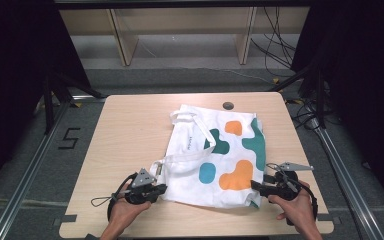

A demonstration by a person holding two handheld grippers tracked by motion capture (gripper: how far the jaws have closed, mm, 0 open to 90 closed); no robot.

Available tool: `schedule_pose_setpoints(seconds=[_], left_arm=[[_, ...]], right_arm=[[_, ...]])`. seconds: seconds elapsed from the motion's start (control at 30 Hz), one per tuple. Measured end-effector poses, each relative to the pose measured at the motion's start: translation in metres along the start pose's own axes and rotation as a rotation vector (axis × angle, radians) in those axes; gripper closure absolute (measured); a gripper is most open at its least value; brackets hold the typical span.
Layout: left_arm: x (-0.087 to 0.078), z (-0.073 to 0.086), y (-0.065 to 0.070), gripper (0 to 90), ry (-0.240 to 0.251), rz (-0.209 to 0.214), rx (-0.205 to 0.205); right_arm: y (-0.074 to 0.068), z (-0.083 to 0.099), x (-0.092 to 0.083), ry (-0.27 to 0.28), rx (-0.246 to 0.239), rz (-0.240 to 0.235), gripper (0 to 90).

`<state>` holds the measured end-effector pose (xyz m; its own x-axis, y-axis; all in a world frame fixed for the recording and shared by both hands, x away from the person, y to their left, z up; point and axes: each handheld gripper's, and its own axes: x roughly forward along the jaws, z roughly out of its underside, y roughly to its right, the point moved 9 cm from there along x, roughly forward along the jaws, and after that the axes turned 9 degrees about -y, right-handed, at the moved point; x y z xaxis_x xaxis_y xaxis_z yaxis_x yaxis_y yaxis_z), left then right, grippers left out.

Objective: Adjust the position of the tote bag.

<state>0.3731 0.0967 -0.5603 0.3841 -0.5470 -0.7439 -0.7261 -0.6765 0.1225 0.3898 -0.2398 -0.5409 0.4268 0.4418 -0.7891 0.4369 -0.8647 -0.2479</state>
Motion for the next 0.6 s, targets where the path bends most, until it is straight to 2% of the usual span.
schedule_pose_setpoints(seconds=[0.03,0.07,0.1,0.17,0.2,0.23,0.27,0.3,0.33,0.37,0.4,0.43,0.47,0.5,0.53,0.57,0.6], left_arm=[[0.001,-0.001,0.003,85.6,0.011,-0.001,-0.009],[0.001,-0.001,0.004,85.6,-0.001,0.004,0.012],[0.002,-0.002,0.006,85.6,0.000,0.004,0.012],[0.005,-0.003,0.015,85.7,0.010,0.027,0.006],[0.006,-0.003,0.020,85.7,0.006,0.038,0.021],[0.008,-0.004,0.030,85.7,0.003,0.044,0.047],[0.008,-0.004,0.030,85.6,0.003,0.044,0.047],[0.013,-0.008,0.043,85.6,0.026,0.068,0.030],[0.013,-0.008,0.043,85.6,0.026,0.068,0.030],[0.018,-0.009,0.052,85.5,0.022,0.075,0.043],[0.021,-0.010,0.056,85.4,0.014,0.074,0.066],[0.023,-0.012,0.064,85.1,0.016,0.084,0.065],[0.023,-0.012,0.064,84.7,0.016,0.084,0.065],[0.029,-0.015,0.076,84.2,0.022,0.088,0.083],[0.029,-0.015,0.076,83.5,0.022,0.088,0.083],[0.034,-0.019,0.090,82.9,0.009,0.113,0.101],[0.034,-0.019,0.090,82.7,0.009,0.113,0.101]], right_arm=[[0.001,0.001,0.004,-0.004,0.023,-0.006,55.0],[0.009,-0.001,0.008,0.017,-0.026,0.010,73.0],[0.009,-0.001,0.008,0.017,-0.026,0.010,73.0],[0.017,-0.007,0.004,0.030,-0.085,0.027,84.3],[0.020,-0.011,0.002,0.047,-0.104,0.034,86.8],[0.022,-0.013,0.004,0.033,-0.113,0.057,88.9],[0.022,-0.013,0.004,0.033,-0.113,0.057,88.9],[0.030,-0.018,0.005,0.025,-0.176,0.089,89.5],[0.030,-0.018,0.005,0.025,-0.176,0.089,89.5],[0.038,-0.026,0.007,0.028,-0.201,0.112,89.7],[0.041,-0.030,0.008,0.025,-0.199,0.119,89.7],[0.046,-0.034,0.010,0.027,-0.203,0.138,89.8],[0.046,-0.034,0.010,0.027,-0.203,0.138,89.8],[0.055,-0.044,0.013,0.022,-0.205,0.160,89.8],[0.055,-0.044,0.013,0.022,-0.205,0.160,89.8],[0.066,-0.056,0.018,0.037,-0.229,0.186,89.8],[0.066,-0.056,0.018,0.037,-0.229,0.186,89.8]])
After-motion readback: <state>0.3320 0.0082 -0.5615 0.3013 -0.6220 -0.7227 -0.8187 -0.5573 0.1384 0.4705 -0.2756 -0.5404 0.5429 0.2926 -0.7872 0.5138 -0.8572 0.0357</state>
